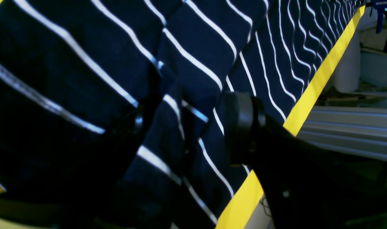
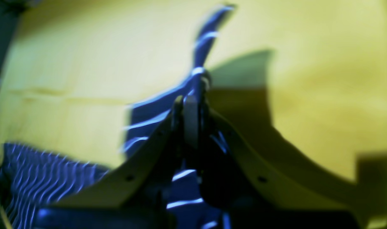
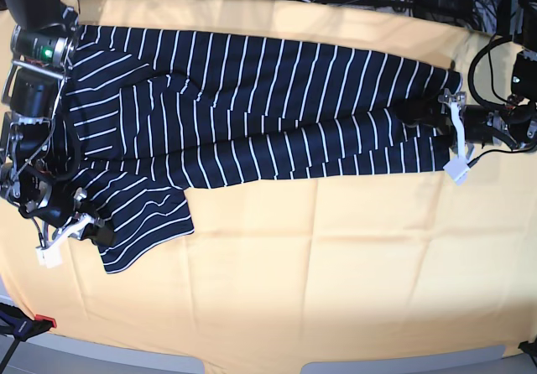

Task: Fold the T-shirt properly
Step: 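Release and reposition the right gripper near the sleeve, then grasp the strip's end with the right gripper, left gripper at the hem end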

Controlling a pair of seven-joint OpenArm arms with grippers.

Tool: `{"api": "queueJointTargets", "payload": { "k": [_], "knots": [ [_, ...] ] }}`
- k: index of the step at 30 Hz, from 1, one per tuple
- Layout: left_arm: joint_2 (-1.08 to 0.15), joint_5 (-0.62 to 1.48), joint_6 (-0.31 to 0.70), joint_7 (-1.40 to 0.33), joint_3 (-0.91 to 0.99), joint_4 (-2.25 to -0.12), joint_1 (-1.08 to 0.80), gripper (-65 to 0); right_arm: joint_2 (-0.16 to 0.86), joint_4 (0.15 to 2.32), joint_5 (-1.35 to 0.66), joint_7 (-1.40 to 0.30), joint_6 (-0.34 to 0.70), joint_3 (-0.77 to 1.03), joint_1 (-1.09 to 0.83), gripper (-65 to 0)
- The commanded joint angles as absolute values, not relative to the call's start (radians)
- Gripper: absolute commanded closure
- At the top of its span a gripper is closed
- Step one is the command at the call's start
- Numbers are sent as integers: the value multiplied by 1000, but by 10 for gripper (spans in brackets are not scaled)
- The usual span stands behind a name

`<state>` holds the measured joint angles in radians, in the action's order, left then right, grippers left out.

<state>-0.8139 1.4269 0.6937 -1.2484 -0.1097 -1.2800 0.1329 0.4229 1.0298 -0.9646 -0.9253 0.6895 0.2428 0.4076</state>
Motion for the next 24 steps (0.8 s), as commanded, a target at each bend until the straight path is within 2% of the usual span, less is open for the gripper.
{"api": "queueJointTargets", "payload": {
  "k": [1,6,10,15,24],
  "knots": [
    [-834,1427,698,-1256,-104,-1287,142,-327,450,1108,-1018,-933,698,248,401,0],
    [-834,1460,698,-1256,-104,-1287,145,-327,496,1477,-1097,-966,698,249,175,0],
    [-834,1473,698,-1257,-102,-1287,150,-327,548,1689,-1100,-966,698,249,8,0],
    [-834,1475,698,-1257,-102,-1287,150,-327,627,1840,-1101,-974,698,249,-143,0],
    [-834,1476,698,-1256,-102,-1287,150,-327,741,1980,-1155,-1044,698,249,-303,0]
  ]
}}
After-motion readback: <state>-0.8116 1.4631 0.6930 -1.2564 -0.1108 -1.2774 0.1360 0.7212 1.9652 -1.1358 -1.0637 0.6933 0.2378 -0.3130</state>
